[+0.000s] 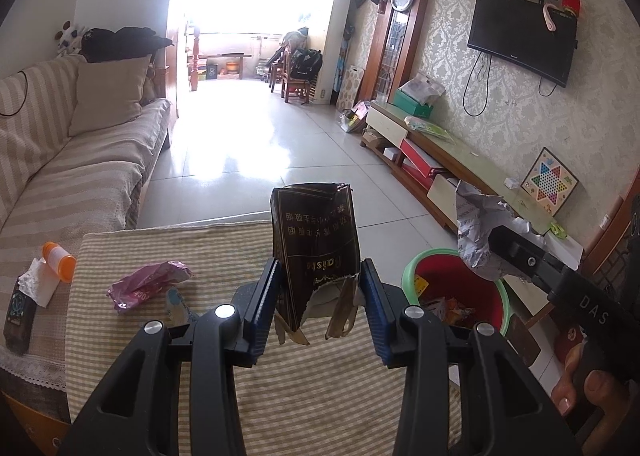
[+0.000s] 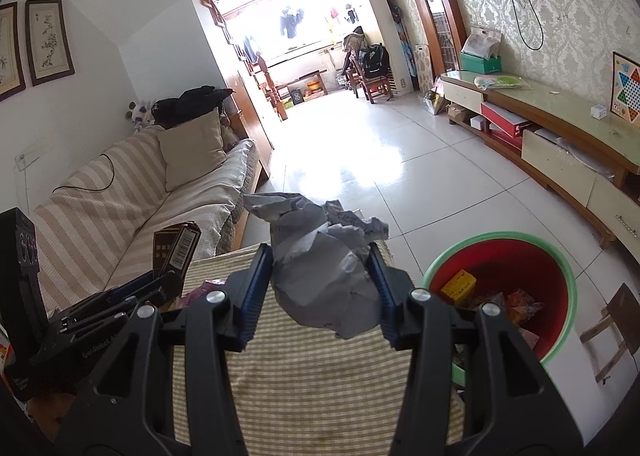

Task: Collect trash
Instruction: 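Lift and carry the dark box and grey paper over the red bin with both tools, then open both tools to drop the box and grey paper into the bin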

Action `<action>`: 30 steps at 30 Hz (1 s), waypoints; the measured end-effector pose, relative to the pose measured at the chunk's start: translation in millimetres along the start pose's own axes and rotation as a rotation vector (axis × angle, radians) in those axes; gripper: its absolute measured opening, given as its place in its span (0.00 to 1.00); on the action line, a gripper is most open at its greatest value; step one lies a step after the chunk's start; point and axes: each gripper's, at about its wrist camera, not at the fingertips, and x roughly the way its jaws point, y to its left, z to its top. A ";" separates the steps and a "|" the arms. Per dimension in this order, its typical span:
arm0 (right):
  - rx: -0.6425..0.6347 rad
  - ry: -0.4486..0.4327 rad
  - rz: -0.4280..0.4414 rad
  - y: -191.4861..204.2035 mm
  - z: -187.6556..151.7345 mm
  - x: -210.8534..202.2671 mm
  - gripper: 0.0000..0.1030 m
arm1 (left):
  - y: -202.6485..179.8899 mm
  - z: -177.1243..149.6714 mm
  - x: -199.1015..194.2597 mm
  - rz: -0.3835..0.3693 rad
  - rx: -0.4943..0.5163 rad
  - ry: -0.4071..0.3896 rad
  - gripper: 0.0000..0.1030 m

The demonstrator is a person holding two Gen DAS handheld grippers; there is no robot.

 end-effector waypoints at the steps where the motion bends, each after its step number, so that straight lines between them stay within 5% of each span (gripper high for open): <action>1: 0.003 0.001 -0.004 -1.9 -0.8 -0.2 0.45 | -1.3 -1.1 2.1 -0.003 0.005 0.007 0.37; 21: 0.060 0.022 -0.183 -82.2 -10.7 -8.1 0.45 | -61.5 -2.7 44.1 -0.123 0.065 0.084 0.37; 30: 0.105 0.099 -0.262 -132.9 -25.5 21.2 0.45 | -81.1 -9.2 60.6 -0.146 0.082 0.126 0.37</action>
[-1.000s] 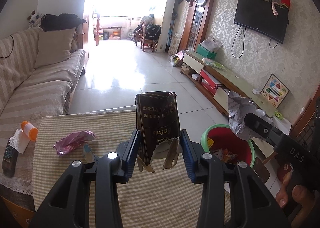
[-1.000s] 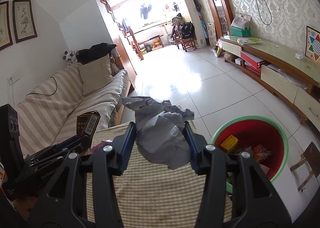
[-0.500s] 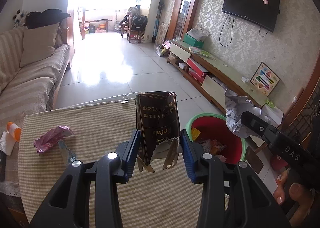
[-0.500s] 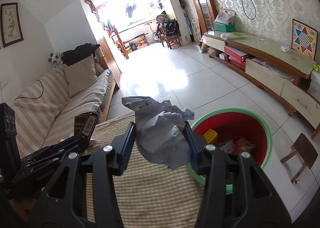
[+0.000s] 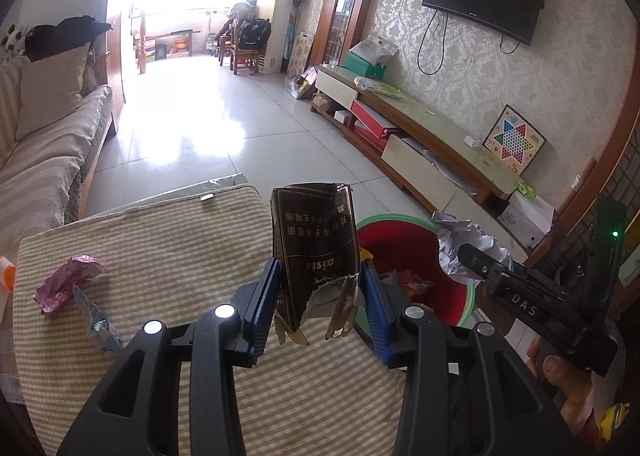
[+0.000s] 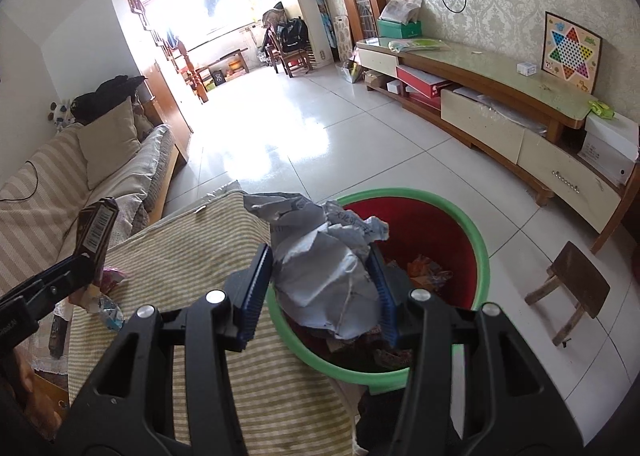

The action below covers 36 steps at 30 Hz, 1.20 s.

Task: Collect trash
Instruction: 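Open both tools to drop the box and grey paper into the bin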

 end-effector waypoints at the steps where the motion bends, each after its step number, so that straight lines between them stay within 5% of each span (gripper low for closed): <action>1: 0.006 0.004 -0.004 -3.9 -0.8 5.2 0.46 | -1.4 -0.8 3.1 -0.002 0.002 0.008 0.37; 6: 0.062 0.003 -0.041 -26.3 -3.1 20.7 0.67 | -8.0 -3.6 19.6 -0.038 0.014 0.045 0.37; 17: 0.214 -0.082 -0.134 -68.7 -32.6 -28.8 0.70 | -71.7 0.9 81.2 -0.158 0.154 0.120 0.38; 20: 0.225 -0.062 -0.160 -78.7 -38.0 -33.9 0.70 | -83.6 8.9 90.1 -0.176 0.177 0.102 0.44; 21: 0.228 -0.055 -0.165 -80.7 -39.2 -34.2 0.70 | -86.4 11.4 91.8 -0.169 0.190 0.098 0.59; 23: 0.233 -0.050 -0.166 -81.8 -40.9 -34.3 0.70 | -89.5 14.5 92.2 -0.166 0.200 0.086 0.66; 30: 0.194 -0.039 -0.098 -53.4 -38.6 -28.5 0.73 | -48.6 8.5 76.3 -0.092 0.145 0.070 0.67; 36: 0.089 0.021 0.010 -2.2 -43.9 -13.6 0.73 | 42.5 7.0 38.9 0.067 0.115 0.014 0.71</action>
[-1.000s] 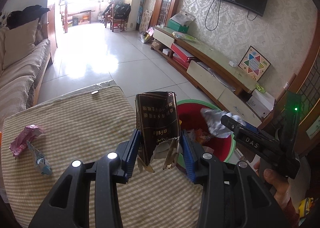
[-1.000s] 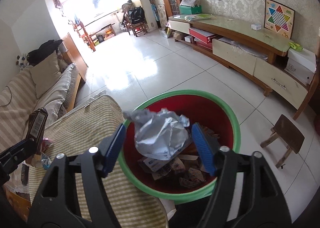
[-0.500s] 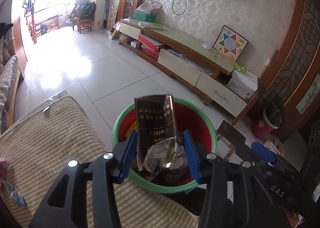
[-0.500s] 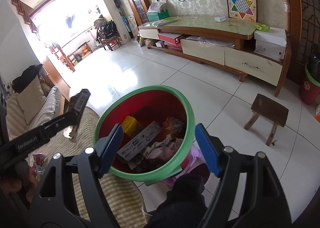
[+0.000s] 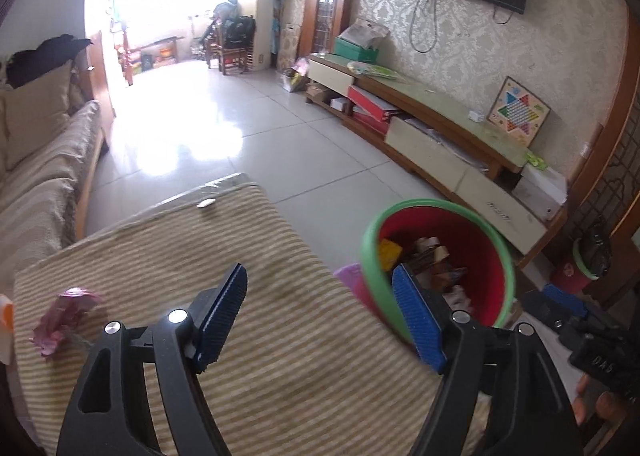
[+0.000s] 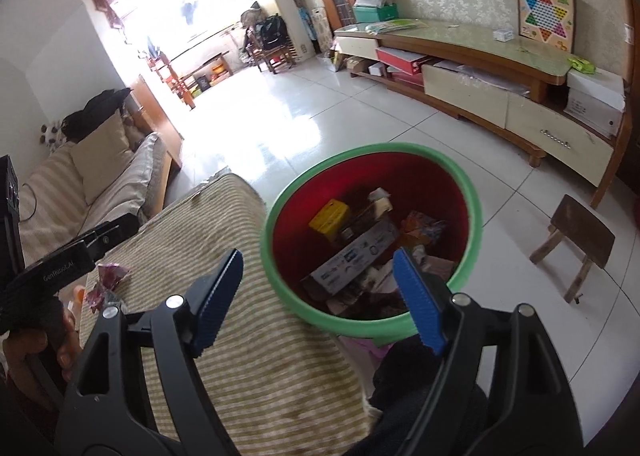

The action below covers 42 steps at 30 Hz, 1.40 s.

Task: Collect trash
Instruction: 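Grasp the pink bag with the left tool while the right grasps the blue-white wrapper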

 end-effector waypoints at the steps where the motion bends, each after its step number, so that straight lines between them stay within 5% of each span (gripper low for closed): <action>1: -0.012 0.011 0.014 7.0 -2.3 1.9 0.73 | 21.5 -4.5 -5.5 0.064 0.013 -0.002 0.75; 6: -0.053 0.074 0.064 34.5 -15.4 13.8 0.73 | 134.0 -17.0 -25.1 0.296 -0.014 0.034 0.76; 10: -0.089 0.119 0.084 57.3 -24.3 22.6 0.73 | 216.7 -34.2 -19.6 0.321 -0.081 0.168 0.76; 14: -0.120 0.172 0.119 82.3 -32.3 34.1 0.73 | 258.1 -57.5 7.2 0.363 -0.058 0.287 0.75; 19: -0.204 0.232 0.166 125.2 -44.4 44.3 0.73 | 269.7 -58.4 48.2 0.267 -0.083 0.357 0.76; 21: -0.227 0.246 0.178 137.8 -47.9 43.9 0.73 | 272.5 -63.9 68.7 0.286 -0.086 0.407 0.74; 24: -0.263 0.252 0.191 154.7 -50.0 41.5 0.75 | 277.4 -68.0 69.2 0.306 -0.128 0.381 0.53; 27: -0.294 0.272 0.214 173.7 -50.4 49.2 0.75 | 284.1 -69.2 44.8 0.235 -0.241 0.309 0.25; 32: -0.365 0.294 0.293 226.8 -49.7 77.5 0.75 | 274.3 -95.8 -17.3 0.249 -0.368 0.203 0.00; 42: -0.531 0.471 0.362 335.4 -86.2 172.2 0.72 | 229.5 -178.3 -94.5 0.212 -0.554 0.193 0.00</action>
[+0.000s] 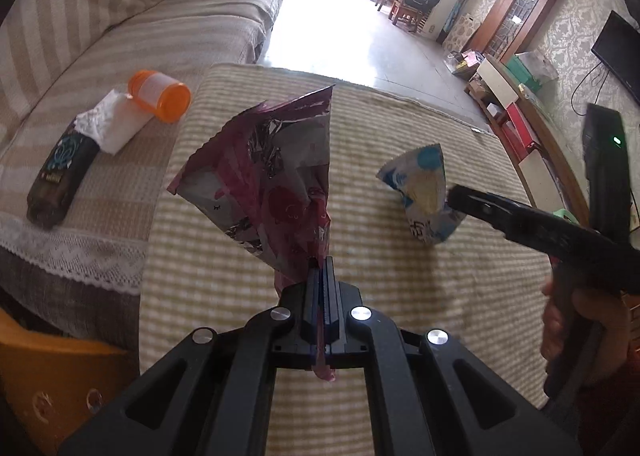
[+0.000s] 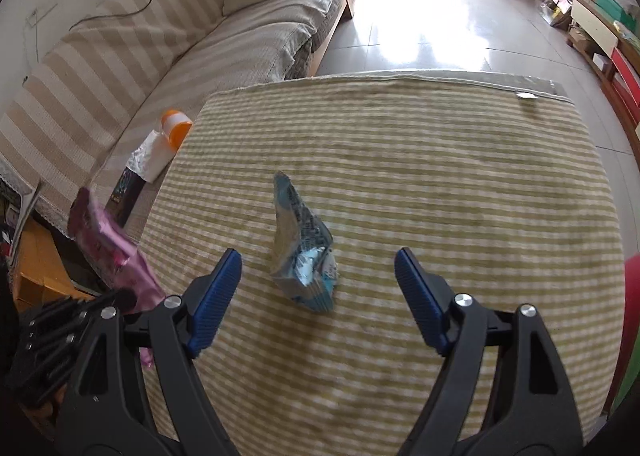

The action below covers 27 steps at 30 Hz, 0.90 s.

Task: Collect trash
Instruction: 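Grasp the pink bag with the left tool while the right grasps the blue-white wrapper, then lift and carry the pink bag and blue-white wrapper over the red bin with both tools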

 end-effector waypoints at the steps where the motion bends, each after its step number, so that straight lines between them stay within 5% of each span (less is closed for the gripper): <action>1: -0.011 0.014 -0.004 3.9 1.8 8.1 0.59 | 0.6 -6.5 -1.7 -0.008 -0.012 0.008 0.00; 4: -0.031 0.087 -0.001 10.6 4.3 32.4 0.34 | 2.1 -11.1 -0.3 -0.026 -0.018 0.021 0.00; 7: -0.027 0.078 0.008 9.0 2.7 28.8 0.27 | 3.8 -9.3 2.0 -0.025 -0.020 0.028 0.06; 13: -0.022 0.014 0.058 2.0 -23.7 -19.4 0.25 | 4.1 0.4 8.7 -0.030 -0.034 0.007 0.53; 16: -0.023 -0.010 0.052 -0.8 -42.0 -41.8 0.25 | 4.1 4.0 18.7 -0.008 -0.049 0.009 0.67; 27: 0.093 -0.053 0.108 -12.7 -89.2 -86.6 0.25 | 24.9 9.1 38.8 0.087 -0.208 0.024 0.66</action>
